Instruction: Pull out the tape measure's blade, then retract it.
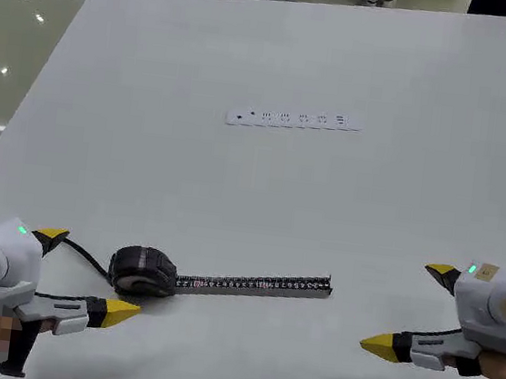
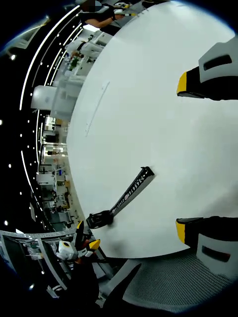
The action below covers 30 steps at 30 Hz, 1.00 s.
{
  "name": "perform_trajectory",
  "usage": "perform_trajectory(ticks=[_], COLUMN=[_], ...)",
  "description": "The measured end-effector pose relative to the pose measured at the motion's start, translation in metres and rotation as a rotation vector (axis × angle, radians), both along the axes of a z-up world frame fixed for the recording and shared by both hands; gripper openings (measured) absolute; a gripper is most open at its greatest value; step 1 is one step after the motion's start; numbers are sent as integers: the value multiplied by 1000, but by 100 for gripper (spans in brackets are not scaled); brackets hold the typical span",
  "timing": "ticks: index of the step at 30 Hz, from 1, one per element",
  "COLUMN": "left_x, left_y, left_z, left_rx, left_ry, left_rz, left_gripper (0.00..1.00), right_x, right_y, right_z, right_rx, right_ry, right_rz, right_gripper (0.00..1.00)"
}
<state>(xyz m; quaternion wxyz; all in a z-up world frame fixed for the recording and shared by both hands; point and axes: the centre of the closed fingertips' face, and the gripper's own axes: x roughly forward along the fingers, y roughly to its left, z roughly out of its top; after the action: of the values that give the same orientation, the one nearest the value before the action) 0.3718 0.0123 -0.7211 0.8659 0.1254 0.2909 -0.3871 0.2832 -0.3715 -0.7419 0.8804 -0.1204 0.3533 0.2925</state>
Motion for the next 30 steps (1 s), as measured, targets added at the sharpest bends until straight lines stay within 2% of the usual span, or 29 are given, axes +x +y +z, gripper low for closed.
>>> perform_trajectory(ticks=[2,4,6,9,10,11,14,18,19,22,28,30], left_x=[-3,-10,-16,-23,-25,-29,-37,-38,-38,-39,-36,-38], left_y=[2,2,3,7,8,9,13,21,22,24,25,24], left_z=[2,-2,-6,-9,-9,-11,-15,-13,-13,-13,-10,-13], left_rx=[-18,-23,2,-10,-10,-8,4,-7,-14,-6,-7,-3], left_ry=[2,32,18,39,37,35,43,40,52,45,40,66], left_rz=[17,15,-6,12,14,12,11,39,46,47,58,53], left_gripper=[99,99,99,99,99,99,99,99,99,99,99,99], right_x=[-4,-6,-11,-16,-17,-19,-21,-23,-24,-26,-29,-31], right_y=[-6,-12,-15,-17,-17,-17,-23,-32,-34,-40,-45,-47], right_z=[1,1,1,4,6,7,8,10,10,12,14,11], right_rx=[-1,-15,-33,-18,-2,0,-7,-6,0,-14,13,2], right_ry=[-1,-16,-23,-28,-26,-16,-25,-25,-12,-20,-15,-19], right_rz=[-9,-8,0,-2,-4,-18,-26,-32,-43,-44,-58,-52], right_gripper=[99,99,99,99,99,99,99,99,99,99,99,99])
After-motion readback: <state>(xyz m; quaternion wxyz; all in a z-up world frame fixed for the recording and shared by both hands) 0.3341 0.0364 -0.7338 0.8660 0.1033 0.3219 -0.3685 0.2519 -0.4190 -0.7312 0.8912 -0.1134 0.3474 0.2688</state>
